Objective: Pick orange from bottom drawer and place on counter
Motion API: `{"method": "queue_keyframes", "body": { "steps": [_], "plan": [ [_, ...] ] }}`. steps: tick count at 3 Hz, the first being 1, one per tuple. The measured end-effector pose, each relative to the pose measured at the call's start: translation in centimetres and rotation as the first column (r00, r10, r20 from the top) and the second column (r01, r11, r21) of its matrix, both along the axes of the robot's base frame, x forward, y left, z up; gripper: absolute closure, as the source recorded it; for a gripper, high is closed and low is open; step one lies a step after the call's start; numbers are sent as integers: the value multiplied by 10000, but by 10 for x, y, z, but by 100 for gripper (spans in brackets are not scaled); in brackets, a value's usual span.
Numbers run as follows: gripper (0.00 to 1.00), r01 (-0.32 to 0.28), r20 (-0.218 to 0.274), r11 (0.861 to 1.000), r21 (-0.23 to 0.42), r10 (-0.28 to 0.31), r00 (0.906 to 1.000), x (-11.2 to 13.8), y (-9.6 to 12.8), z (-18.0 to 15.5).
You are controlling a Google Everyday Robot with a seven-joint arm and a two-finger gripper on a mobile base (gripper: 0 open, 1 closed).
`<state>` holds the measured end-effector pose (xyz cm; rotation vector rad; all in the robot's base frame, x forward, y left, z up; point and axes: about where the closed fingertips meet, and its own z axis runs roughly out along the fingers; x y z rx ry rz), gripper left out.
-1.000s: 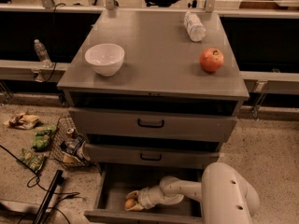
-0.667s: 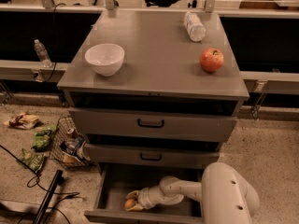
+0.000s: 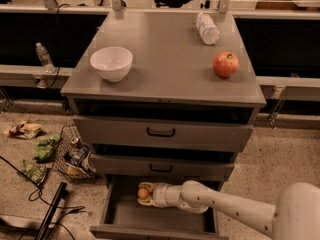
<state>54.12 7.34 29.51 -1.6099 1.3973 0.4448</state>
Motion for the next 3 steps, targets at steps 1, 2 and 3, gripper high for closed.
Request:
{"method": "queue_keyframes", "body": {
  "steps": [1, 2, 3],
  "plan": [
    [100, 213, 724, 9998, 47, -216, 9971, 10, -5, 32],
    [100, 194, 549, 9998, 56, -197, 9983, 8, -4, 26],
    [100, 117, 454, 9997, 218, -127, 9989, 7, 1, 28]
  ]
}}
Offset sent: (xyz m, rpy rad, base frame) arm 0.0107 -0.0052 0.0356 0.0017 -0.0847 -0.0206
